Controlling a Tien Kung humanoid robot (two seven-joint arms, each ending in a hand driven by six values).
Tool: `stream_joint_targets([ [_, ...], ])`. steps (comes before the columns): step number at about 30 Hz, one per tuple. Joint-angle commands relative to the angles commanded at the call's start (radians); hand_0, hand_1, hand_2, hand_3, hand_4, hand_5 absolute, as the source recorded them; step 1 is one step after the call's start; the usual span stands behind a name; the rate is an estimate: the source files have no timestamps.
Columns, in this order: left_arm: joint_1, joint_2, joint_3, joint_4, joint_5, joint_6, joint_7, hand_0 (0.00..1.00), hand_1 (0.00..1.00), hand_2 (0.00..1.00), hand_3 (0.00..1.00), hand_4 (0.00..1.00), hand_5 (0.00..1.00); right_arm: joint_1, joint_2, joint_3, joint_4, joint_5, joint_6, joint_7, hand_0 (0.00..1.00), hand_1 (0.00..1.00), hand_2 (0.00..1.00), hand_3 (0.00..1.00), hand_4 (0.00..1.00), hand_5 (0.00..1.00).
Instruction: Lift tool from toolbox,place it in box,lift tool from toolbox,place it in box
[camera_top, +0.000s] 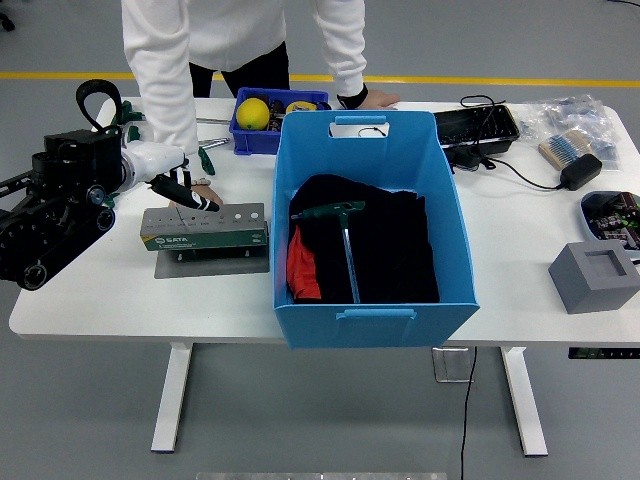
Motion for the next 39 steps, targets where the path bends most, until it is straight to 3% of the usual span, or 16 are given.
stream_joint_targets([
  [15, -0.005, 0.002, 0.013, -0.041, 0.0, -0.06, 0.037, 0.511, 0.559, 0.566, 0.588, 0.998, 0.881, -0.01, 0.002, -0.002, 0.002, -0.002, -0.002, -0.002, 0.629, 0.599, 0.667, 0.547, 0.763, 0.658],
  [17, -0.008, 0.002, 0.014, -0.041, -0.002, -0.063, 0.038, 0.505, 0.523, 0.51, 0.557, 0.998, 0.881, -0.011, 0.002, -0.003, 0.003, -0.002, -0.002, -0.002, 0.629, 0.598, 0.666, 0.546, 0.763, 0.658],
  [39, -0.029, 0.007, 0.028, -0.03, -0.009, -0.111, 0.052, 0.5, 0.463, 0.451, 0.484, 0.998, 0.877, -0.004, 0.0, -0.003, 0.002, 0.002, -0.001, -0.002, 0.629, 0.598, 0.666, 0.547, 0.763, 0.658],
])
